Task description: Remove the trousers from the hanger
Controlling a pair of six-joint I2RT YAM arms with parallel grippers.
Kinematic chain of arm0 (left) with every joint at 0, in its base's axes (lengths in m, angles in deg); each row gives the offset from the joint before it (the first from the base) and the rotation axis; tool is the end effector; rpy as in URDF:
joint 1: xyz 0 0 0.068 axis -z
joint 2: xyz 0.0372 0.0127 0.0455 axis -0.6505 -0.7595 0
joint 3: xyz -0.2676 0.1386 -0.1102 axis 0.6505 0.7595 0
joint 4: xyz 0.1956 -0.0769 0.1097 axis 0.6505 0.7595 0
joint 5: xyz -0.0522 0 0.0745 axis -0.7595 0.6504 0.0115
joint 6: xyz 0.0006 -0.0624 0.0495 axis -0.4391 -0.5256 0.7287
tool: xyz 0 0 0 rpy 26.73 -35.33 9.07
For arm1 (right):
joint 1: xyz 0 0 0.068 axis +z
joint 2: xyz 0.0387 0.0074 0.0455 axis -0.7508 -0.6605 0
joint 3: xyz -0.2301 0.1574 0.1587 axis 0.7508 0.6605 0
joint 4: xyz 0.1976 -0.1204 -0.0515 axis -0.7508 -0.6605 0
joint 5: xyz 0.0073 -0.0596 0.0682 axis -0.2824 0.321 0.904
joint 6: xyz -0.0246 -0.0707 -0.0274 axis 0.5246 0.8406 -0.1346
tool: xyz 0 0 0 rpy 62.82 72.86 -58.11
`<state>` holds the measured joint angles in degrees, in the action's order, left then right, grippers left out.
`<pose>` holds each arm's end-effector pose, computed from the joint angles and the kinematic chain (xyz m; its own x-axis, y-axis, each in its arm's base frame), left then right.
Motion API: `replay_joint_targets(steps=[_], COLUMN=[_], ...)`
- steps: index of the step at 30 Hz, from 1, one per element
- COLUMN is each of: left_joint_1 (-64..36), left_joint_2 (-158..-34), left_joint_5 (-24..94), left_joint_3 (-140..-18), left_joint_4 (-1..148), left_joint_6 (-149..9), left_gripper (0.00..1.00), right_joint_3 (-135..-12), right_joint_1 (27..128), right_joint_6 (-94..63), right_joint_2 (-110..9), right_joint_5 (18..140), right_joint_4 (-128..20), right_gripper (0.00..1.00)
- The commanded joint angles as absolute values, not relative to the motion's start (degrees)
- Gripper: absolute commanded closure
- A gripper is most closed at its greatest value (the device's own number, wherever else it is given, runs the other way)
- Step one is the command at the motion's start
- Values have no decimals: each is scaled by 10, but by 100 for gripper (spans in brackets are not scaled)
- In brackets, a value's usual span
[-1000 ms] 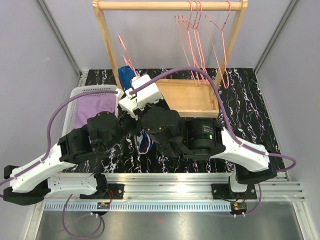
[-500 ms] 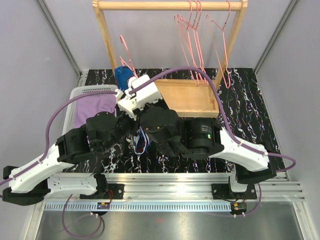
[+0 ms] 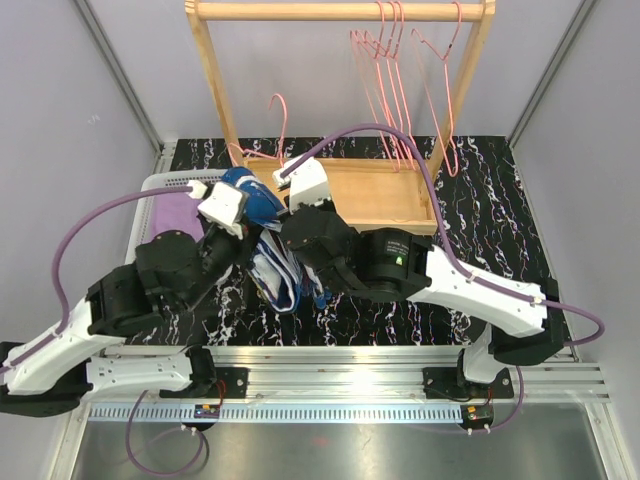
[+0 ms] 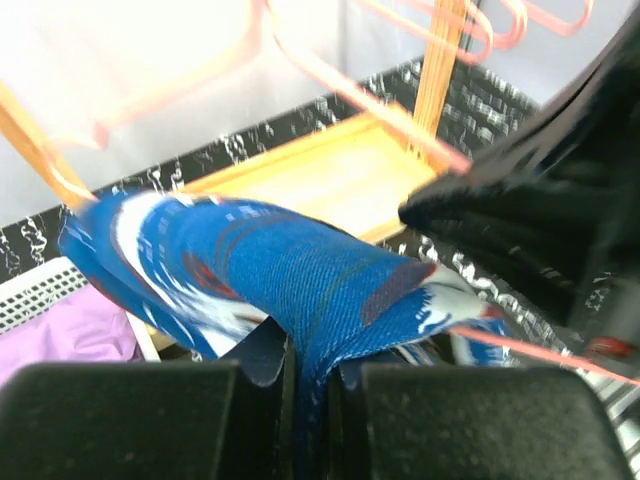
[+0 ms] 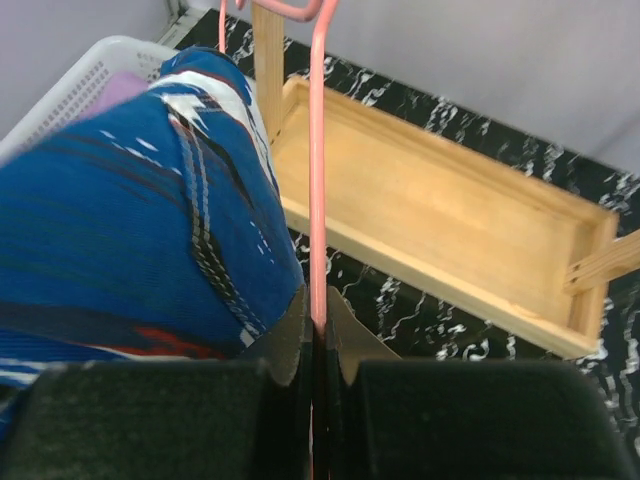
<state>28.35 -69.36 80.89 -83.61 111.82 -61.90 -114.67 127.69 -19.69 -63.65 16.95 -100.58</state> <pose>0.0771 -0.0838 0.4861 -0.0816 0.0839 -0.9931 0.5173 0.8553 0.0297 0.1168 0.3083 0.5187 -0.1569 -0.2377 -0.9586 -0.4033 0.9014 -0.1575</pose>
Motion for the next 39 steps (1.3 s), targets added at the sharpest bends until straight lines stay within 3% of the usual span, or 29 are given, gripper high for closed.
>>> replay_joint_targets(steps=[1,14,22,30,39], left_joint_1=[285,285,286,284,211], left_joint_2=[-676,-716,-695,-713,-665], left_joint_5=[851,987,1012,1090,1100], left_joint_3=[-895,-953,-954,-945,-862], left_joint_4=[980,841,778,660,696], left_joint_6=[-611,-536,-466,-262,-186], left_gripper=[100,100,100,100,100], right_joint_3=[-1110,-909,-802,-784,-823], right_joint_1=[1260,1249,1244,1241,1242], right_joint_6=[-261,-341,-355,-369,-344], right_joint_2=[-593,-513,-482,-468,-416], right_joint_5=[212,266,269,230,204], right_joint_4=[-941,-864,-833,-877,-925], right_gripper=[100,100,100,100,100])
